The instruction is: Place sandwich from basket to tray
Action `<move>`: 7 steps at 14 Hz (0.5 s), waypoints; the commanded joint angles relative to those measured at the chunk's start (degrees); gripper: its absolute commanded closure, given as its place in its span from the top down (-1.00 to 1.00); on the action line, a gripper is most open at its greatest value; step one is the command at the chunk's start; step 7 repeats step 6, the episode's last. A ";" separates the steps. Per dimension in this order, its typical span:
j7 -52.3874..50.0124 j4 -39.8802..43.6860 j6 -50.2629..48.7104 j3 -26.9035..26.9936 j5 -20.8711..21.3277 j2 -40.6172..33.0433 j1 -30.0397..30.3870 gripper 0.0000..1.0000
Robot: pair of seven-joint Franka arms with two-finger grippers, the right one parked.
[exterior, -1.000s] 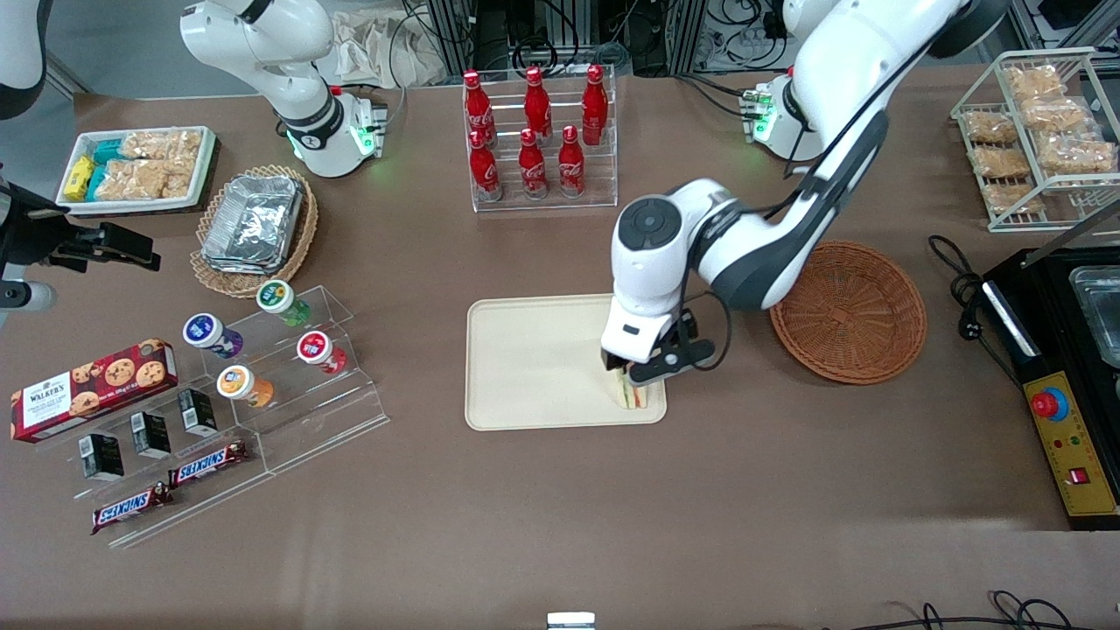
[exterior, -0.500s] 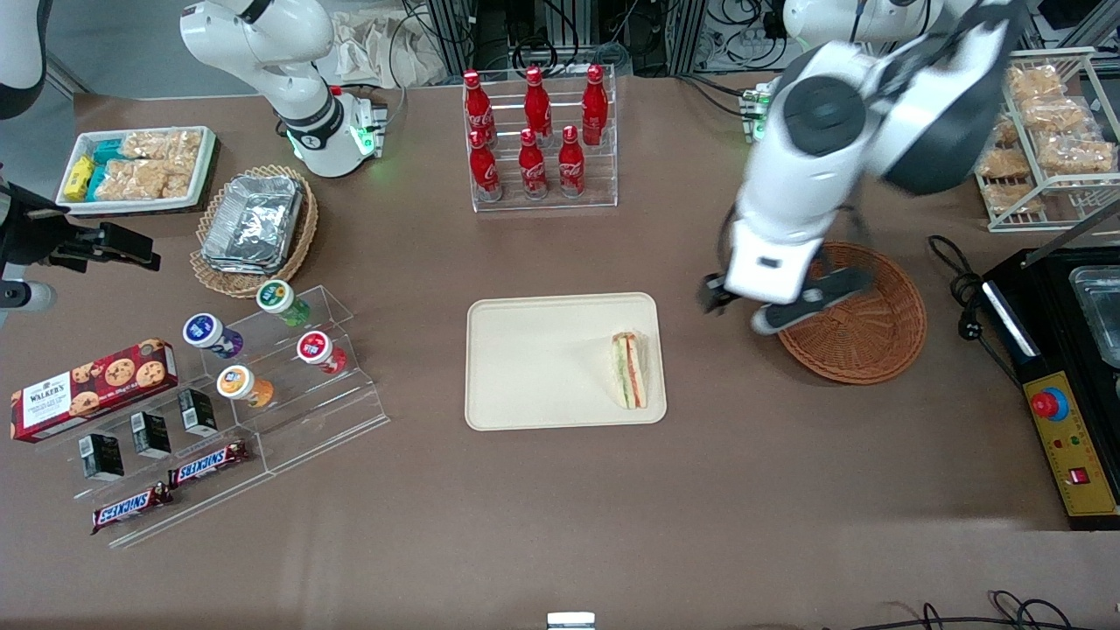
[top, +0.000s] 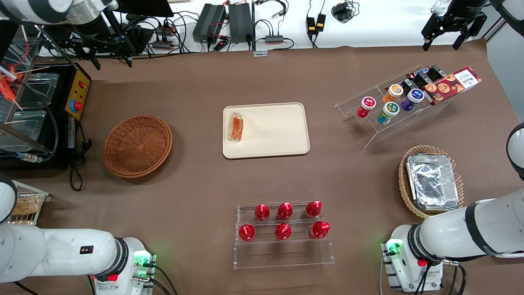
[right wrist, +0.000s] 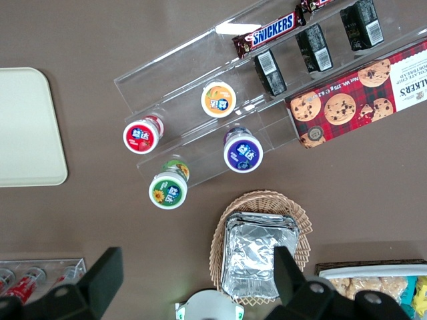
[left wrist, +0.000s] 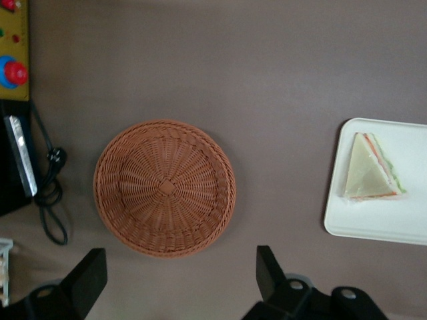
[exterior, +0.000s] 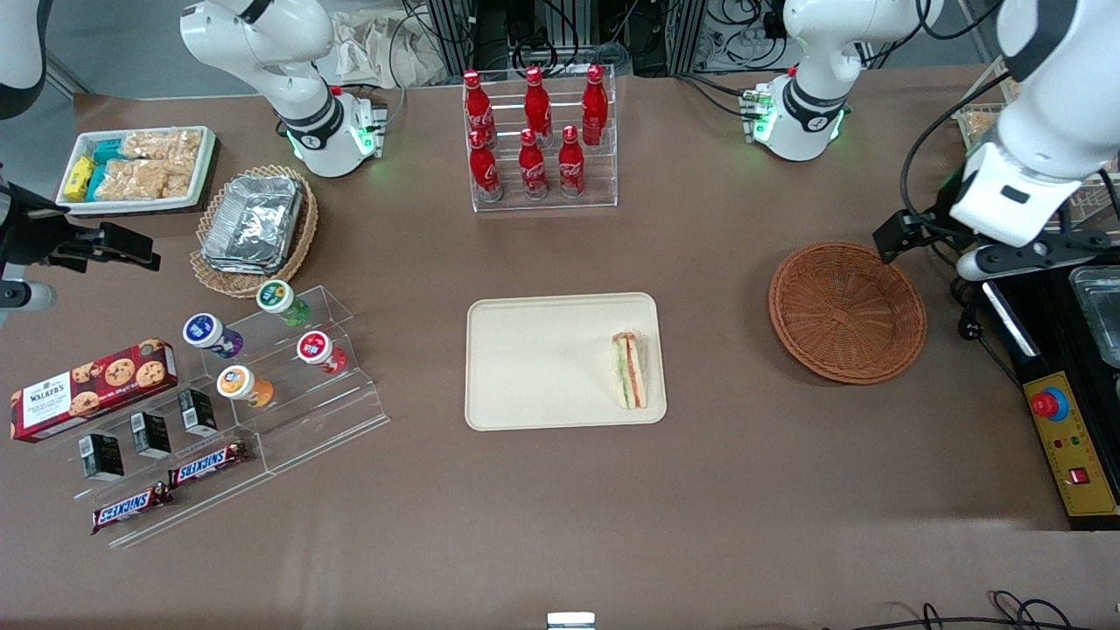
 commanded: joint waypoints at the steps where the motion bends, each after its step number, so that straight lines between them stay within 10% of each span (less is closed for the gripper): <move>1: 9.29 -7.03 5.59 3.74 -1.97 -4.30 -0.94 0.99; 7: 12.21 -1.34 2.98 6.73 -0.92 -0.80 -0.85 0.99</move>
